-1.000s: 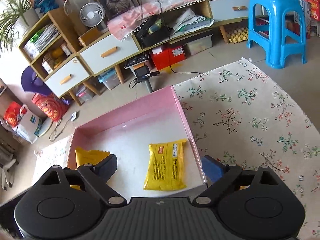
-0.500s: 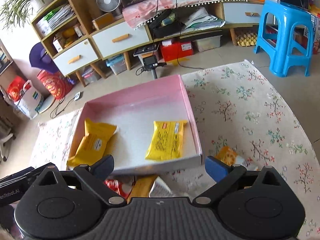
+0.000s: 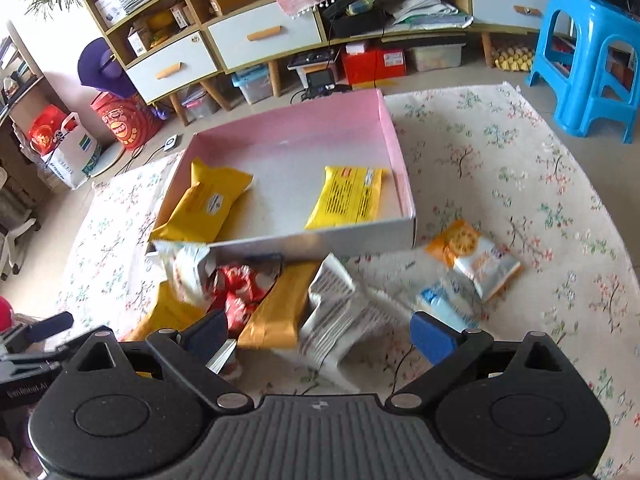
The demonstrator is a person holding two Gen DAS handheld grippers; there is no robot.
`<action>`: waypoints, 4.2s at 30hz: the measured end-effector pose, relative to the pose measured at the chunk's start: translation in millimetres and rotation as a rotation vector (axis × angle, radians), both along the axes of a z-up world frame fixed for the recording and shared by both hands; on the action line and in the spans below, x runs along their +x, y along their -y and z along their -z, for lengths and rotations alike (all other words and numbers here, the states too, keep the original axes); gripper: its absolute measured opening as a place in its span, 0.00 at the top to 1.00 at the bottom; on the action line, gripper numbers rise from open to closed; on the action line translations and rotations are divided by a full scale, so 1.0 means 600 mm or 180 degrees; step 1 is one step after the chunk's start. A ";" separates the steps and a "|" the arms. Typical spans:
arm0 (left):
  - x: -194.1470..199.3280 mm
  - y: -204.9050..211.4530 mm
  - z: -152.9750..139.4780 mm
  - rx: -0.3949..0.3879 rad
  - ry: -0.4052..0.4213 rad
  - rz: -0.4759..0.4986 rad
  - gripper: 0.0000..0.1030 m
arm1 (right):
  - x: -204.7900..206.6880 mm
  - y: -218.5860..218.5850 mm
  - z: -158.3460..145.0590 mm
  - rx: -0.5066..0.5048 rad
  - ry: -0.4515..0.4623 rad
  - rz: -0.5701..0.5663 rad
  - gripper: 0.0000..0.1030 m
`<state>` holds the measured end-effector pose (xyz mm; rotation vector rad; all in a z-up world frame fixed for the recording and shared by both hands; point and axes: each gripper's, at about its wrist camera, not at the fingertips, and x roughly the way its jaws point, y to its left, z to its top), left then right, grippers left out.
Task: Organize snacks
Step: 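Grasp a yellow pastry packet with the left tool while the right tool grasps a white wrapper, then lower both held packets into the pink box and open both tools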
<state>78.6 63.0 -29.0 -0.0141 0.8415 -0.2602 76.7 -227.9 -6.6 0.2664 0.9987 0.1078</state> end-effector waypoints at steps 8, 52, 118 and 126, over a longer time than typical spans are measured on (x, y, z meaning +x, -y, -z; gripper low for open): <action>-0.041 0.007 0.015 0.0082 0.0071 0.0408 0.05 | -0.017 -0.029 0.010 0.0160 -0.0131 -0.0132 0.14; -0.028 0.075 0.059 0.0344 0.0159 0.1067 0.51 | 0.004 -0.061 0.062 0.1073 -0.0570 0.0341 0.57; 0.159 0.148 0.004 -0.0563 -0.0069 -0.0095 0.66 | 0.123 0.087 -0.014 0.1228 0.0321 0.0878 0.58; 0.184 0.182 0.019 -0.0528 0.0006 -0.0062 0.66 | 0.164 0.101 0.002 0.1225 0.0531 0.0932 0.58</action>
